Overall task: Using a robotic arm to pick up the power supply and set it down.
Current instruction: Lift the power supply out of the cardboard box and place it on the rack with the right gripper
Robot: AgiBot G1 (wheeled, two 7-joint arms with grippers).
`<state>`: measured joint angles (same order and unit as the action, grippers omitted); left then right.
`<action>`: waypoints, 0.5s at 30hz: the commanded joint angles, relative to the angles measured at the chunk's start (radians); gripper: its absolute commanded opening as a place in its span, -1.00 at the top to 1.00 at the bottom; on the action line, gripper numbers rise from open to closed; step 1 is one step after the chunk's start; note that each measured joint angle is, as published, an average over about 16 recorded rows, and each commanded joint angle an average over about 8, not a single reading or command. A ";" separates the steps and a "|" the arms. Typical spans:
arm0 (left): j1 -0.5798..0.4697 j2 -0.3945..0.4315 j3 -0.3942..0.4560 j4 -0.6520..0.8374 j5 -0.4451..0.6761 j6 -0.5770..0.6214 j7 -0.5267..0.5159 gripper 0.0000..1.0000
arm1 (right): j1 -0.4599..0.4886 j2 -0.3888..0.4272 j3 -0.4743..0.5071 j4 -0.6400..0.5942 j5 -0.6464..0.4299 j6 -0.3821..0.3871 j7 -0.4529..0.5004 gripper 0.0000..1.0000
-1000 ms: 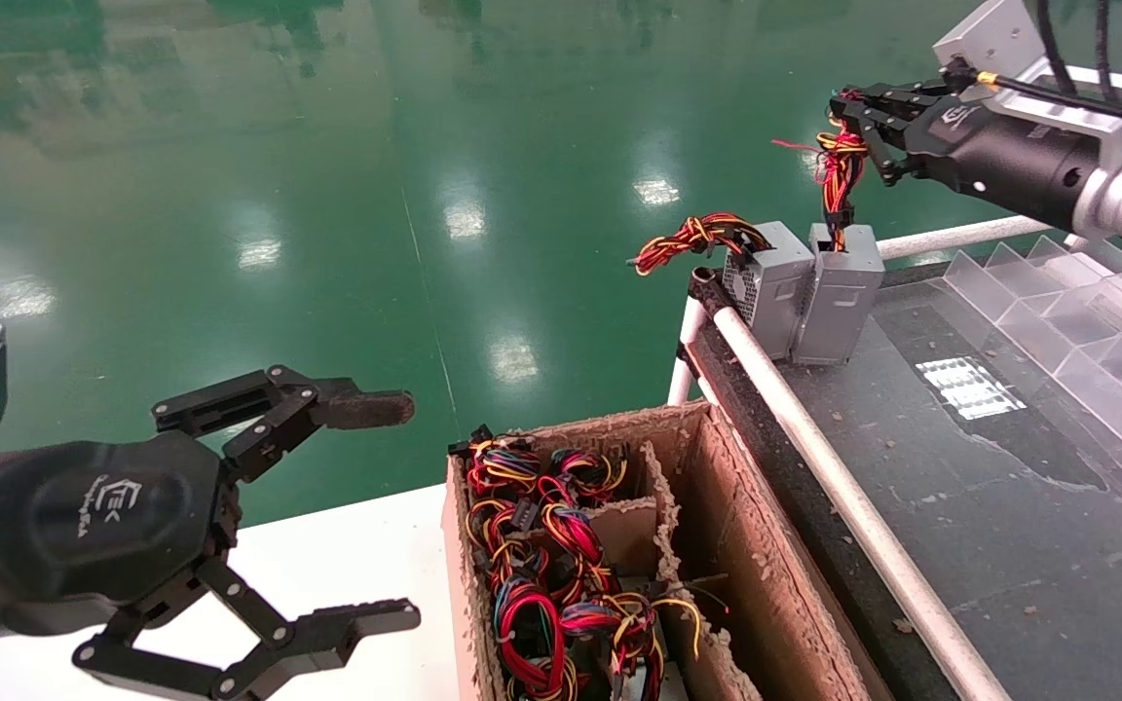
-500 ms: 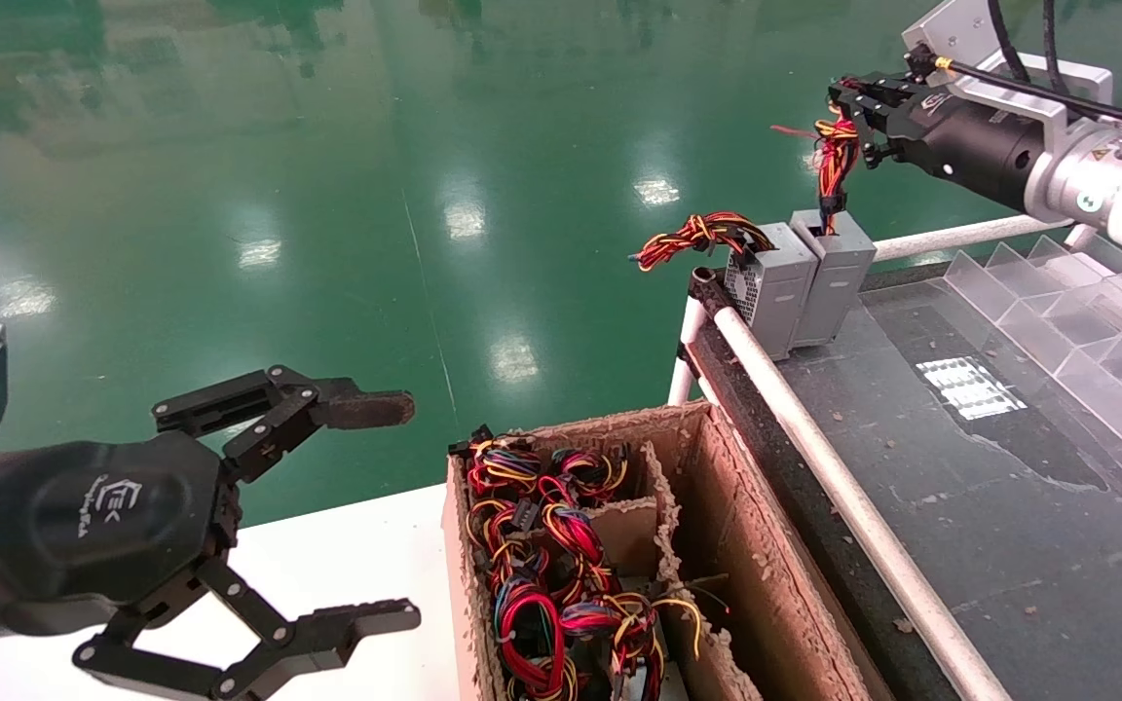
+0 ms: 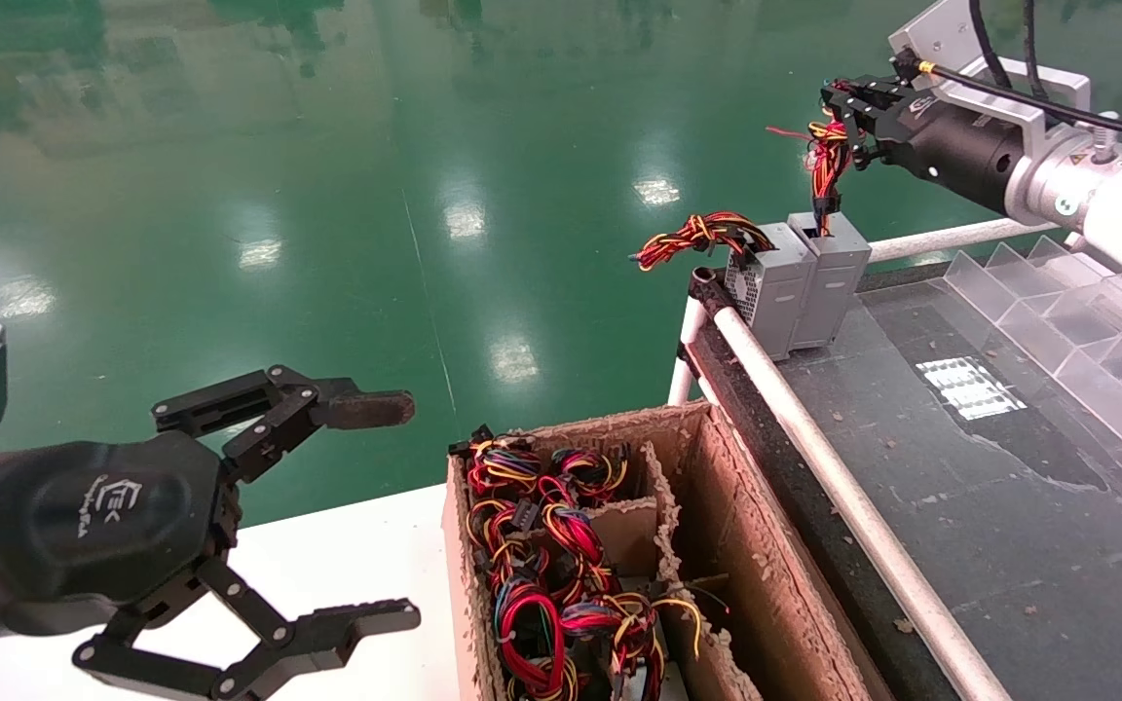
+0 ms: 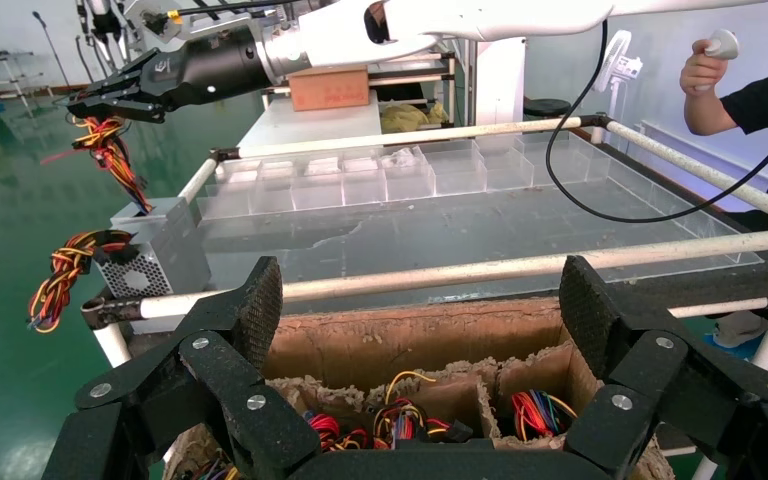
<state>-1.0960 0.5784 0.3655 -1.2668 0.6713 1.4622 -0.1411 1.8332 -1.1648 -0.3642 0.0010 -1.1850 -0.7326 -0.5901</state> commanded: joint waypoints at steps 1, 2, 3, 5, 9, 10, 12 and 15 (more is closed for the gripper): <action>0.000 0.000 0.000 0.000 0.000 0.000 0.000 -1.00 | -0.001 0.003 0.000 0.000 0.000 -0.011 0.001 -0.76; 0.000 0.000 0.000 0.000 0.000 0.000 0.000 -1.00 | -0.001 0.004 -0.001 0.000 -0.001 -0.014 0.001 -0.96; 0.000 0.000 0.000 0.000 0.000 0.000 0.000 -1.00 | -0.001 0.006 -0.002 -0.001 -0.002 -0.017 0.002 -1.00; 0.000 0.000 0.000 0.000 0.000 0.000 0.000 -1.00 | -0.001 0.007 -0.003 -0.002 -0.004 -0.021 0.003 -1.00; 0.000 0.000 0.000 0.000 0.000 0.000 0.000 -1.00 | 0.001 0.009 -0.006 -0.005 -0.008 -0.023 0.007 -1.00; 0.000 0.000 0.000 0.000 0.000 0.000 0.000 -1.00 | 0.001 0.010 -0.007 -0.006 -0.010 -0.024 0.008 -1.00; 0.000 0.000 0.000 0.000 0.000 0.000 0.000 -1.00 | 0.002 0.011 -0.009 -0.008 -0.013 -0.023 0.011 -1.00; 0.000 0.000 0.000 0.000 0.000 0.000 0.000 -1.00 | 0.004 0.014 -0.014 -0.011 -0.020 -0.022 0.015 -1.00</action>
<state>-1.0960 0.5783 0.3656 -1.2668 0.6712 1.4622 -0.1410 1.8373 -1.1504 -0.3775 -0.0096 -1.2038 -0.7541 -0.5741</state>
